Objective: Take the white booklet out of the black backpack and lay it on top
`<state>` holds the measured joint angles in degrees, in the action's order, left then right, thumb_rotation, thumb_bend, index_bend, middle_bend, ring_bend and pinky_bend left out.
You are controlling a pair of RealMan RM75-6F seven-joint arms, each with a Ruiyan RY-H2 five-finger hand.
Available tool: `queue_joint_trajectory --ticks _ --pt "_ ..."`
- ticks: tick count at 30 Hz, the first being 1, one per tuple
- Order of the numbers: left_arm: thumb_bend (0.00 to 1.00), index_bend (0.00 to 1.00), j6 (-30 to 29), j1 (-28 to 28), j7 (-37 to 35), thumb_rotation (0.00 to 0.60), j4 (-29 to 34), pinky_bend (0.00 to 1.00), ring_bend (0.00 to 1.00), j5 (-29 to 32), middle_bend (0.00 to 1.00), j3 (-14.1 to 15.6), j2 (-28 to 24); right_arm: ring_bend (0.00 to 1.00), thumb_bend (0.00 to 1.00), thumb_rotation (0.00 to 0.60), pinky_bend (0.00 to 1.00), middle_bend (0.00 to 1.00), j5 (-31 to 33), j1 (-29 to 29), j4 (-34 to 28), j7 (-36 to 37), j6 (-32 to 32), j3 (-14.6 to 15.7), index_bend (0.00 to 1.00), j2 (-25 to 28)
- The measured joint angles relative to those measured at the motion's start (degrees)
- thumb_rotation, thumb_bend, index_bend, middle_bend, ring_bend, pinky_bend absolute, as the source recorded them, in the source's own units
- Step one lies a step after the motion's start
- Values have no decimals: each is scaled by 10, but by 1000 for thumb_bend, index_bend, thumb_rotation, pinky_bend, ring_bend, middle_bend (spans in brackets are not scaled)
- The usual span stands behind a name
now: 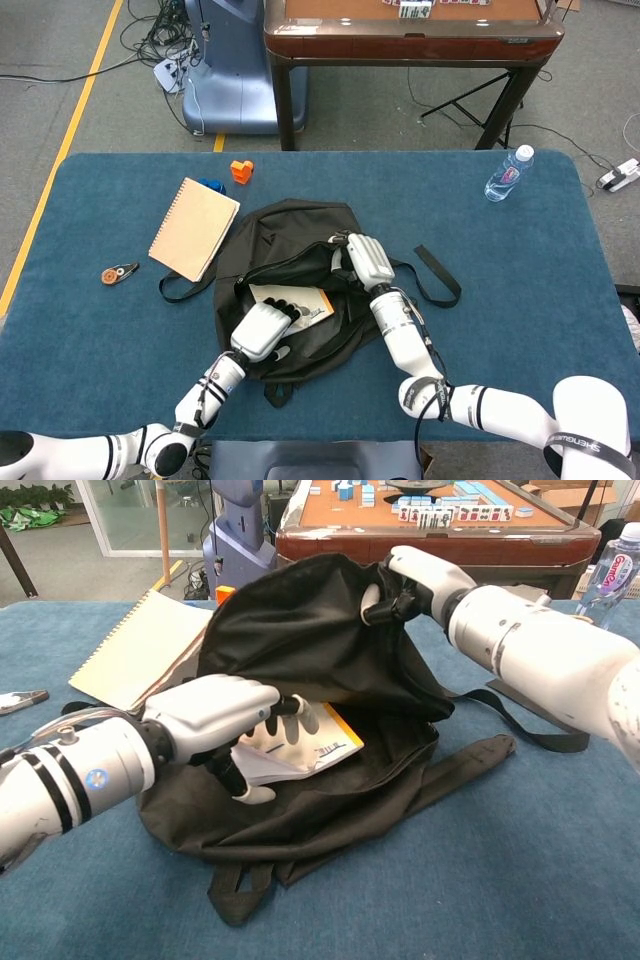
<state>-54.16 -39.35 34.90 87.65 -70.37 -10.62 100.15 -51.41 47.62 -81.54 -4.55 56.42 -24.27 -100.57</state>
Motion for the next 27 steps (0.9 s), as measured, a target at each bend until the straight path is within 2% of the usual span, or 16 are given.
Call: queue_joint_trajectory --ticks 9,17,22,27 --pt "235 285 -22 -28 91 600 -11 324 306 70 318 -11 47 253 882 600 242 424 0 -2 2 9 -10 5 691 6" --pt "235 300 -49 -52 180 600 -41 324 306 123 319 -8 78 253 882 600 243 423 -2 -6 -2 14 -11 8 691 14" --pt "235 301 -60 -59 208 600 -43 324 306 153 318 -1 79 253 882 600 242 423 -2 -6 1 18 -11 8 691 14" --pt "234 315 -76 -62 219 600 -44 324 306 155 318 10 78 253 882 600 242 422 -2 -6 3 21 -12 9 692 12"
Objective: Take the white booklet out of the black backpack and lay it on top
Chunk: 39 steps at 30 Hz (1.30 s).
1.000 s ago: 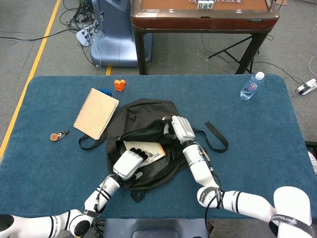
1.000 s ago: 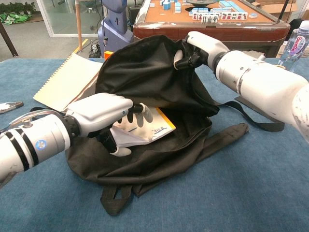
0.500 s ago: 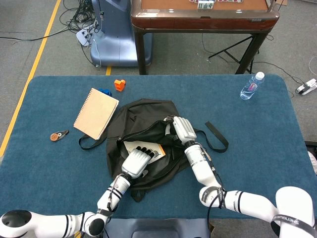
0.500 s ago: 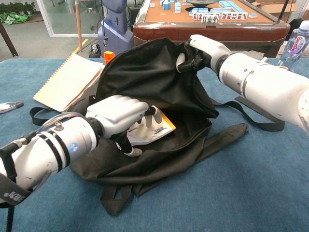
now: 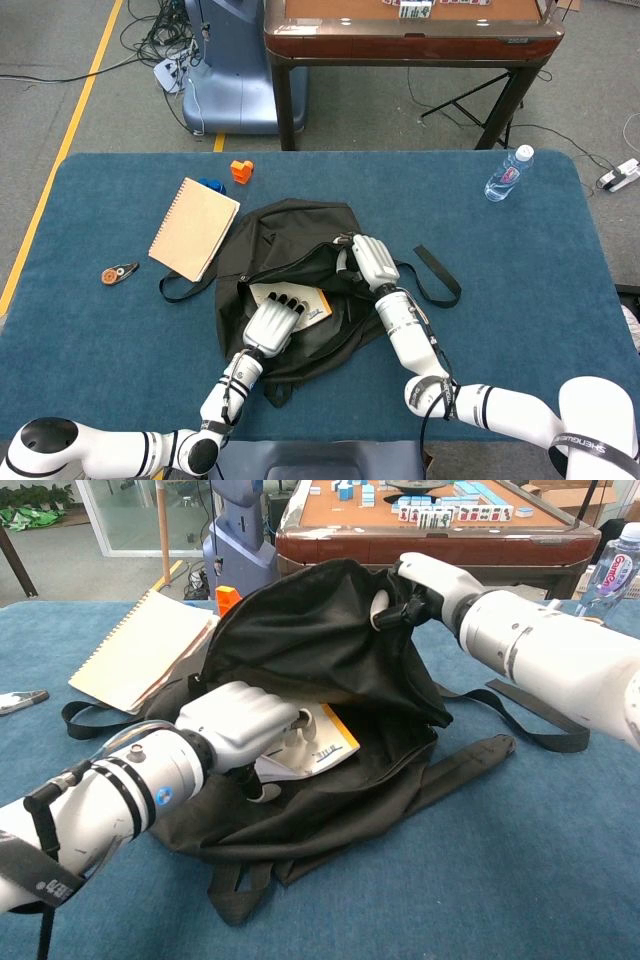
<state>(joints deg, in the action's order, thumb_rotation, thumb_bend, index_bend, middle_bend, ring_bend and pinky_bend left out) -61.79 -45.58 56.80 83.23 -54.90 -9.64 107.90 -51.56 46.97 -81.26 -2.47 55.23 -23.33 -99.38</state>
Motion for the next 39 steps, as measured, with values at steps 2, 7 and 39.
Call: queue_joint_trajectory --ticks 2,7,39 --pt "235 329 -3 -1 -6 600 -7 324 307 -4 319 1 3 253 882 600 242 423 -1 0 0 -1 0 2 691 0" --pt "240 348 -8 -5 -13 600 -32 324 312 -10 318 3 10 253 880 600 242 422 0 -1 -2 -2 2 2 691 2" --pt "386 673 -83 -7 -213 600 -183 600 649 -169 686 -10 42 253 856 600 242 422 2 -4 -10 8 2 -10 691 20"
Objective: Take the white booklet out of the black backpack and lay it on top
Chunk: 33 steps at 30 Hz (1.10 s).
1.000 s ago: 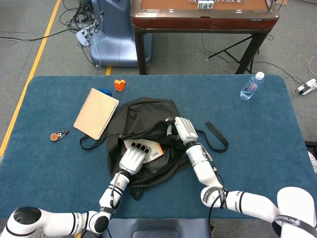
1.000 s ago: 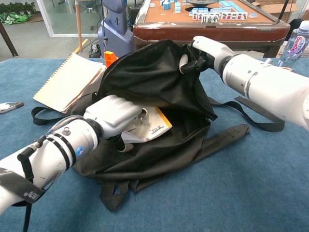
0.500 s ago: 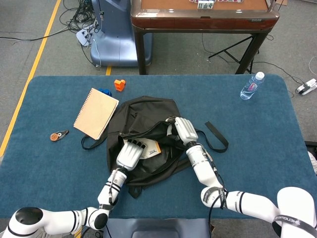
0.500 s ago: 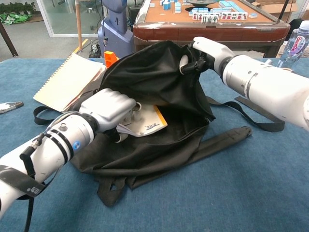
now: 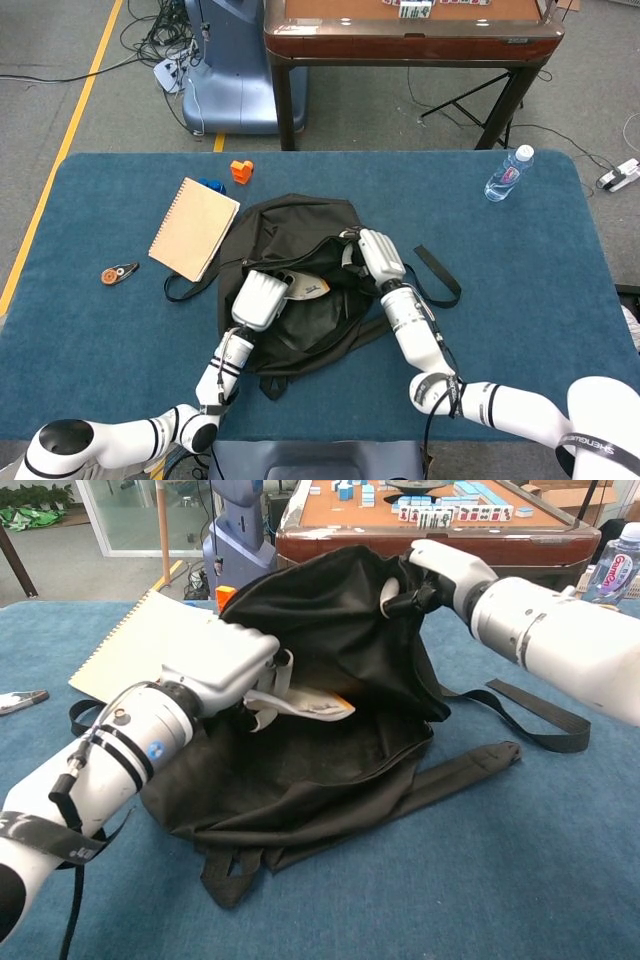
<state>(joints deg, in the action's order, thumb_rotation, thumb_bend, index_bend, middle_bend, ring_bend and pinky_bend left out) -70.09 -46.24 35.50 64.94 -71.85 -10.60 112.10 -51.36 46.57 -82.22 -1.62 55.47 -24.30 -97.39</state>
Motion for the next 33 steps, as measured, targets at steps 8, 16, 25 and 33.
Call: queue_joint_trajectory --ticks 8,16,25,33 --pt "397 700 -57 13 -111 600 -15 629 674 -74 720 4 -16 253 845 600 251 422 8 0 4 5 -8 -5 691 12" --pt "403 700 -136 42 -203 600 27 632 676 -138 723 8 -65 253 843 600 251 422 15 2 14 12 -17 -5 691 16" --pt "404 698 -187 66 -243 600 117 632 676 -158 726 -26 -130 253 837 600 255 418 17 -2 18 19 -34 8 691 21" --pt "405 696 -216 81 -250 600 184 632 674 -151 728 -81 -185 253 812 600 256 403 -21 -13 12 36 -58 41 690 34"
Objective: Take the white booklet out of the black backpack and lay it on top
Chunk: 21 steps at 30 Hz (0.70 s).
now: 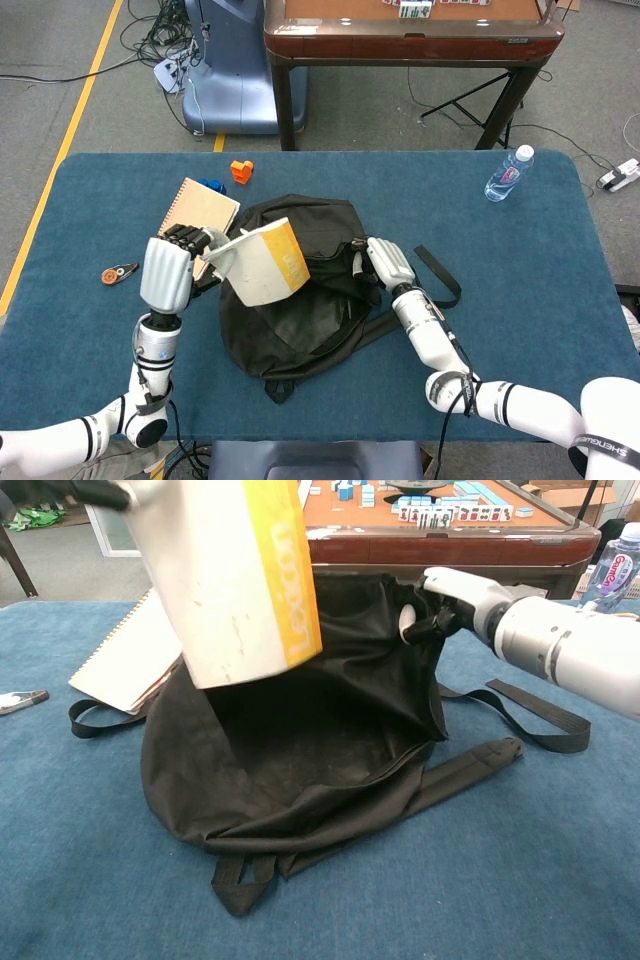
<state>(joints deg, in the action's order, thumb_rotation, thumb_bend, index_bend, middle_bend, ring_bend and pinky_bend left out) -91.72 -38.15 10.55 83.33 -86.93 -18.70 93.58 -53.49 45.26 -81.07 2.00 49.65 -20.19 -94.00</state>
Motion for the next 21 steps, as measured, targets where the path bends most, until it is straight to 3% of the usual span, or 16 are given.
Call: queue_joint_trajectory --ticks 4,7,9,12,17,21 --pt "405 695 -8 3 4 600 22 631 673 14 728 -30 -20 250 799 600 256 365 -44 -8 -11 14 -11 24 639 10" --pt "405 695 -9 3 8 600 26 632 673 26 729 -46 -27 192 728 600 256 293 -81 -13 -26 27 -22 44 512 23" --pt "405 695 -5 1 10 600 23 632 673 30 729 -50 -29 108 627 600 231 207 -97 -15 -39 34 -36 56 350 36" --pt "405 695 5 -4 16 600 8 632 672 33 729 -49 -28 46 442 600 182 128 -116 -16 -67 42 -64 73 187 66" --pt "405 693 45 -16 39 600 -39 632 668 45 729 -34 -12 43 310 600 169 119 -168 -30 -108 63 -53 90 156 96" --pt "405 677 86 -26 60 600 -71 632 660 67 728 -17 13 43 289 600 169 122 -207 -48 -130 90 -12 94 156 111"
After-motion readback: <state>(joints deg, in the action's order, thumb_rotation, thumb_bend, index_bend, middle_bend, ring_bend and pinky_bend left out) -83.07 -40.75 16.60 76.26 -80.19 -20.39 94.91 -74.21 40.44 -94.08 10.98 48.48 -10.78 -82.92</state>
